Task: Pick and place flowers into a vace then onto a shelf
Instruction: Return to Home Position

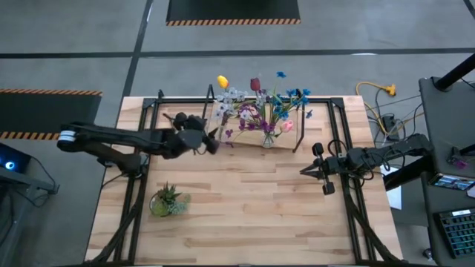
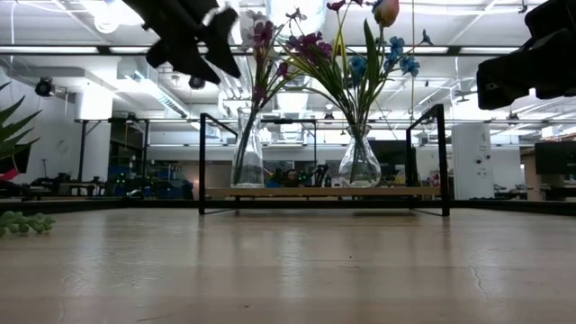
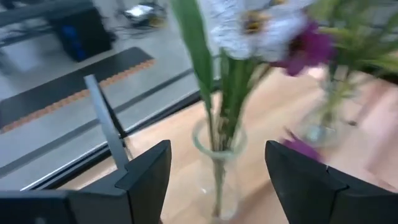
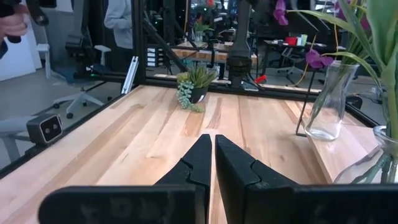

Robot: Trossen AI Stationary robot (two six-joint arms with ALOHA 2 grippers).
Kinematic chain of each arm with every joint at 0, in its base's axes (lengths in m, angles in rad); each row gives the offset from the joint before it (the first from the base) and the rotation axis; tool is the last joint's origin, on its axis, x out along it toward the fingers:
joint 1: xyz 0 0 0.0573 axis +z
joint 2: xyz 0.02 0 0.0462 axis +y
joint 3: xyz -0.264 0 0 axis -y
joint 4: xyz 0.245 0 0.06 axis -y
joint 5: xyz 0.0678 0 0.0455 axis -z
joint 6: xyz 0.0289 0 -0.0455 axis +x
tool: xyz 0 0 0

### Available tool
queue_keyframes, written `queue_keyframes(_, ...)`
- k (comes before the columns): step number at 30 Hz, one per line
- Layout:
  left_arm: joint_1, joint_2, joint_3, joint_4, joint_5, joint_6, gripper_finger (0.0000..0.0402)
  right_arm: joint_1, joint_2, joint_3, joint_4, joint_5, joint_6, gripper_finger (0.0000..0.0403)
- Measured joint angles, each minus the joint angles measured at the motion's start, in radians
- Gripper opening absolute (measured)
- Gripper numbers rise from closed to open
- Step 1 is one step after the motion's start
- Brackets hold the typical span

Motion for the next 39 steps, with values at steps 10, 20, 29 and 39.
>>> queue_keyframes(10,-0.180,-0.217,-0.129,0.052,0.048,0.101,0.0227,0.000,-0.001,0.000,0.001,0.000,0.009,0.0013)
queue_keyframes(20,-0.227,-0.320,-0.628,1.059,0.699,0.527,0.0133,0.000,-0.001,0.000,0.001,0.000,0.014,0.0013)
queue_keyframes(29,-0.127,-0.542,-0.774,0.987,0.677,0.551,0.0029,0.000,-0.001,0.000,0.001,0.000,0.021,0.0013)
queue_keyframes(39,-0.125,-0.815,-0.916,0.870,0.693,0.576,0.0000,-0.001,-0.017,0.000,0.015,0.187,0.017,0.0013)
